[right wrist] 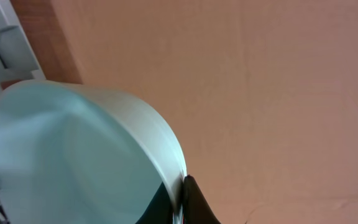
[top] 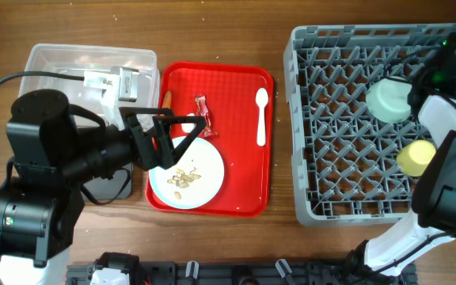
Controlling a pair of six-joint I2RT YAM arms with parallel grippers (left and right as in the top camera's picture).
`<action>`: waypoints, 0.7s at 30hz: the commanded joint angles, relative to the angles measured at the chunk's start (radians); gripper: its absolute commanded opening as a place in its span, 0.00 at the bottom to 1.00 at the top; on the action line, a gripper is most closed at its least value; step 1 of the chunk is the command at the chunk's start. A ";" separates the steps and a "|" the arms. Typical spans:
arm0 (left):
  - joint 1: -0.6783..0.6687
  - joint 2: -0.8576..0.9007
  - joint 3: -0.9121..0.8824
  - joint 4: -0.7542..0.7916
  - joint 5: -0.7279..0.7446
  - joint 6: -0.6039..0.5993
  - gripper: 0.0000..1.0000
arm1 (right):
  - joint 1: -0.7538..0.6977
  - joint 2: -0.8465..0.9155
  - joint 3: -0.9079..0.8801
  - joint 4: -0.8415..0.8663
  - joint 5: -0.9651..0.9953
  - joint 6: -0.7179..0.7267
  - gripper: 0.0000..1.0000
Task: Sort waste into correct bins and load items into the dishwasher rack
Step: 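Hold the light-blue bowl over the rack's right edge, then lower the light-blue bowl into the rack's back-right corner and release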
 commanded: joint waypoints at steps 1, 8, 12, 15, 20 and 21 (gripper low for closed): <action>-0.005 0.000 0.011 0.003 0.016 0.023 1.00 | 0.073 0.014 0.005 0.000 -0.028 0.007 0.04; -0.005 0.000 0.011 0.002 0.016 0.023 1.00 | 0.100 0.014 0.005 -0.081 -0.028 0.007 0.04; -0.005 0.000 0.011 0.002 0.016 0.023 1.00 | 0.106 0.014 0.005 -0.088 -0.027 0.007 0.04; -0.005 0.000 0.011 0.003 0.016 0.023 1.00 | 0.118 0.014 0.005 -0.088 -0.024 0.007 0.04; -0.005 0.000 0.011 0.002 0.016 0.023 1.00 | 0.163 0.014 0.005 -0.086 -0.039 0.007 0.09; -0.005 0.000 0.011 0.003 0.016 0.023 1.00 | 0.171 0.014 0.005 -0.086 -0.039 0.007 0.09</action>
